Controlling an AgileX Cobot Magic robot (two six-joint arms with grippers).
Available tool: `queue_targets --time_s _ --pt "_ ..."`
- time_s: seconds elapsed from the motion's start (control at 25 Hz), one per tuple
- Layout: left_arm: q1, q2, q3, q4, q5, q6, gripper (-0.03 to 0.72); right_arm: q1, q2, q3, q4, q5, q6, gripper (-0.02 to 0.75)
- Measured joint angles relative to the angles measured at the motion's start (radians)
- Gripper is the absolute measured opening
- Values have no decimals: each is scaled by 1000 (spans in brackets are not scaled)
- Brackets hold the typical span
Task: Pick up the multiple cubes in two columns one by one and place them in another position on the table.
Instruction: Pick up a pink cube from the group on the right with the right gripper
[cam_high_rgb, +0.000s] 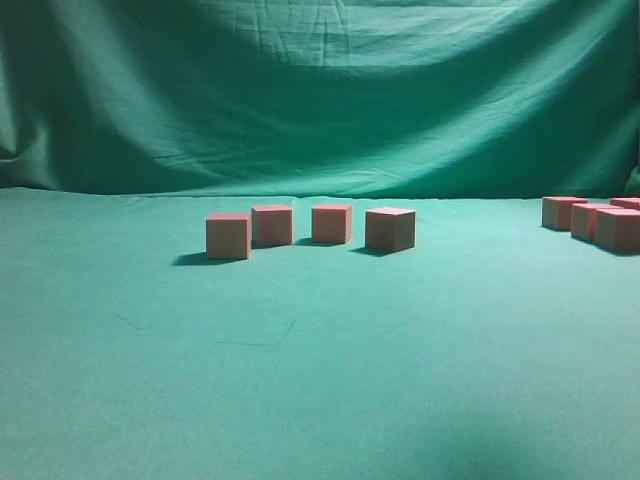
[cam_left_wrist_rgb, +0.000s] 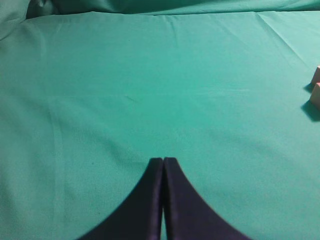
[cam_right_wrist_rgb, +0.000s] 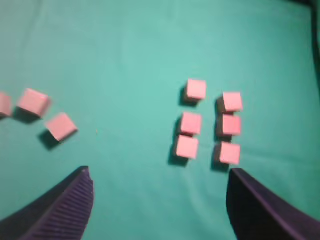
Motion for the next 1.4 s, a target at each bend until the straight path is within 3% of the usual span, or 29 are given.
queue_targets --time_s 0.16,0.32,0.52,0.88,1.4 --pt "0 0 0 0 0 0 0 -120 0 170 63 -15 0 545" --pt "0 0 0 0 0 0 0 -222 2 312 114 -134 0 545" --pt "0 0 0 0 0 0 0 -304 68 345 144 -217 -51 545" --pt "0 0 0 0 0 0 0 -311 242 337 219 -333 -136 545" --pt "0 0 0 0 0 0 0 -311 419 166 231 -369 -160 545"
